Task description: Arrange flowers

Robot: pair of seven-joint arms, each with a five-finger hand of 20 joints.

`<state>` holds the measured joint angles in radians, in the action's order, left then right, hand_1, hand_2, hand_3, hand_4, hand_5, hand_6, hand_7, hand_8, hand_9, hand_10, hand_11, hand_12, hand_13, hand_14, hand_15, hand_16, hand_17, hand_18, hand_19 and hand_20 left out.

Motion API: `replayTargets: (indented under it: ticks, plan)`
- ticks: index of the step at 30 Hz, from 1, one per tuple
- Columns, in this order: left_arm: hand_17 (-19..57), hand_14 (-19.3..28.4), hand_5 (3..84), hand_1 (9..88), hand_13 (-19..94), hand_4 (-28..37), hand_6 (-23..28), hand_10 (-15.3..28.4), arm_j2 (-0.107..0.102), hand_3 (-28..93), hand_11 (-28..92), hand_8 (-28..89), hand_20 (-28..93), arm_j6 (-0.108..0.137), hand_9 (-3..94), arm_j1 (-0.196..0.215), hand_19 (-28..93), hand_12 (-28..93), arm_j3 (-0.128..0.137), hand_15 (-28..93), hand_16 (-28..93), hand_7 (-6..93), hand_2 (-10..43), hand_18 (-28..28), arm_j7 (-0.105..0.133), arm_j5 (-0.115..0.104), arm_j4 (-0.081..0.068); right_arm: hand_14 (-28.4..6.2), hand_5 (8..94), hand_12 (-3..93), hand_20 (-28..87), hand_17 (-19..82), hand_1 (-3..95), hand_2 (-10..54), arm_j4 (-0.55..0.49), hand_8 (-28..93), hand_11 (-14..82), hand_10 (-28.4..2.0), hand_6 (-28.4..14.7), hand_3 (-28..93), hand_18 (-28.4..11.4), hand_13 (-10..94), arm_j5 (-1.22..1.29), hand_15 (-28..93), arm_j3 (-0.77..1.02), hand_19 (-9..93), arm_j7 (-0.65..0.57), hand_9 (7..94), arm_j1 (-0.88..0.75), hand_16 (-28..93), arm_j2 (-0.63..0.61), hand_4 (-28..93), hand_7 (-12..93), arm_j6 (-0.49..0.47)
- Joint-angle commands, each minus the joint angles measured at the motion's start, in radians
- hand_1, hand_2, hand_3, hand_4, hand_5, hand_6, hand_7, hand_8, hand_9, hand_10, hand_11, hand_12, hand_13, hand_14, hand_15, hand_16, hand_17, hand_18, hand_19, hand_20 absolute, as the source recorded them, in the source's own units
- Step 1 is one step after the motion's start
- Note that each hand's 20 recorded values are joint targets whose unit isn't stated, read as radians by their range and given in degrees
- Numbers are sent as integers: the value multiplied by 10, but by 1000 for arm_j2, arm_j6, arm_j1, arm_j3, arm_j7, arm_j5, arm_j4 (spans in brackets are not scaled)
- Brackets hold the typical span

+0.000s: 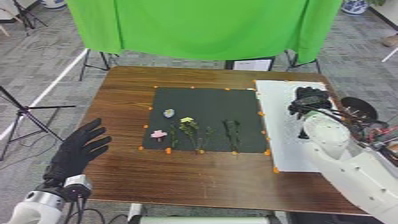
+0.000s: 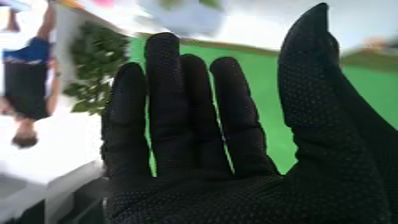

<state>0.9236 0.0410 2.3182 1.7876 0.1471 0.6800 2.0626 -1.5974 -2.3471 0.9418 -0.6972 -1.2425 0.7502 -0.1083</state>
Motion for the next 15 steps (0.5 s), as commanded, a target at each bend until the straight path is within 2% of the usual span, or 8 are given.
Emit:
replayTargets:
  ticks: [1, 5, 9, 10, 13, 15]
  plan:
    - [-97, 167, 266, 262, 189, -279, 35, 122, -1, 712, 237, -118, 90, -8, 221, 9, 405, 154, 5, 355, -6, 216, -12, 222, -8, -2, 6, -96, 380, 252, 411, 193, 286, -95, 16, -198, 361, -134, -39, 919, -195, 465, -7, 506, 4, 713, -27, 423, -9, 160, -23, -283, 465, -20]
    - [-97, 167, 267, 262, 190, -278, 35, 122, -2, 713, 237, -119, 90, -4, 222, 11, 405, 154, 6, 355, -7, 214, -11, 222, -8, -2, 5, -86, 396, 255, 416, 198, 297, -95, 26, -198, 374, -132, -35, 916, -194, 490, 14, 528, 9, 720, -1, 436, -18, 167, -22, -283, 469, -7]
    - [-97, 167, 267, 266, 190, -278, 35, 122, -4, 712, 236, -118, 90, -2, 223, 10, 406, 154, 6, 355, -7, 213, -8, 222, -15, -2, 6, -55, 443, 246, 411, 227, 338, -95, 40, -203, 388, -108, -17, 904, -181, 616, 26, 575, 1, 722, 31, 524, -25, 207, -18, -282, 472, 19]
    - [-97, 167, 267, 266, 190, -279, 34, 122, -5, 712, 237, -118, 90, -4, 223, 8, 406, 154, 5, 355, -8, 214, -7, 222, -14, -3, 5, -43, 474, 280, 409, 247, 368, -95, 41, -204, 357, -90, -6, 883, -176, 667, 33, 552, 4, 731, 45, 588, -30, 258, -16, -282, 471, 32]
    - [-96, 167, 268, 268, 190, -280, 35, 122, -7, 711, 239, -118, 90, -7, 224, 7, 406, 154, 6, 356, -7, 216, -4, 222, -15, -3, 4, -29, 546, 442, 417, 282, 456, -95, 38, -30, 197, -58, 15, 821, -171, 750, 20, 525, 5, 748, 82, 753, -47, 311, -19, -282, 520, 81]
    - [-97, 167, 270, 268, 190, -278, 36, 122, -7, 713, 240, -119, 91, -6, 224, 9, 407, 153, 8, 355, -8, 215, -4, 222, -12, -3, 5, -23, 611, 479, 422, 302, 498, -95, 24, 1, 179, -48, 24, 817, -170, 791, 15, 525, 13, 760, 102, 819, -57, 319, -20, -282, 517, 101]
